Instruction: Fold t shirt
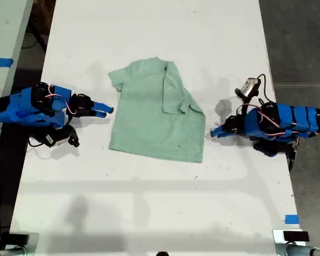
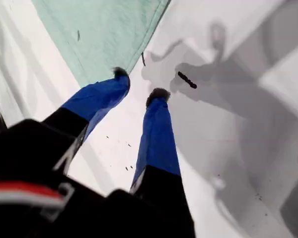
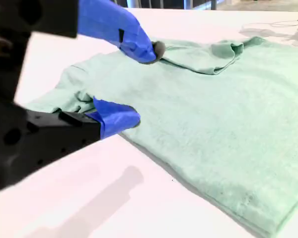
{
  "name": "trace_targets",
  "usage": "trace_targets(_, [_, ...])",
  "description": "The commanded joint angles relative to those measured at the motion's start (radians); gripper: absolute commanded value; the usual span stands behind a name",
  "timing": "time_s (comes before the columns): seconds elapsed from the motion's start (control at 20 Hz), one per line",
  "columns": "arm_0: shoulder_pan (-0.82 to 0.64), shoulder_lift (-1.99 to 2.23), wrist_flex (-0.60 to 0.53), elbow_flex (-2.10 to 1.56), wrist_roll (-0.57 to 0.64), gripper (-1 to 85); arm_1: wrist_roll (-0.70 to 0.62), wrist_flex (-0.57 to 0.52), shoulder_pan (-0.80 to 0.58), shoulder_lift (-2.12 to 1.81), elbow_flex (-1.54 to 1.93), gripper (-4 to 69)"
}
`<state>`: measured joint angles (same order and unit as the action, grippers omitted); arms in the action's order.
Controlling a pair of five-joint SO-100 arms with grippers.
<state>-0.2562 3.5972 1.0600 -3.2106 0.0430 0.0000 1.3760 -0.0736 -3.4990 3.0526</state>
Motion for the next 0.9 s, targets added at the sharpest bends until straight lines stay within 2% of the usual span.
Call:
trace_targets(0.0, [-0.011,0.006,-0.012,-0.009,0.006,17.3,-0.017,-0.025,-0.002,-0.008,0.048,10.6])
trace_targets(0.35, [-0.011,0.006,-0.012,-0.009,0.006,17.3,-0.020,-0.025,-0.002,-0.008,0.048,10.6])
trace_targets(0.45, [-0.011,0.006,-0.012,-0.009,0.006,17.3,-0.084,-0.025,-0.038,-0.008,0.048,10.6])
trace_targets(0.85, [-0.009,0.006,-0.012,-0.009,0.009,17.3,-0.061,-0.025,-0.032,-0.008,0.048,10.6])
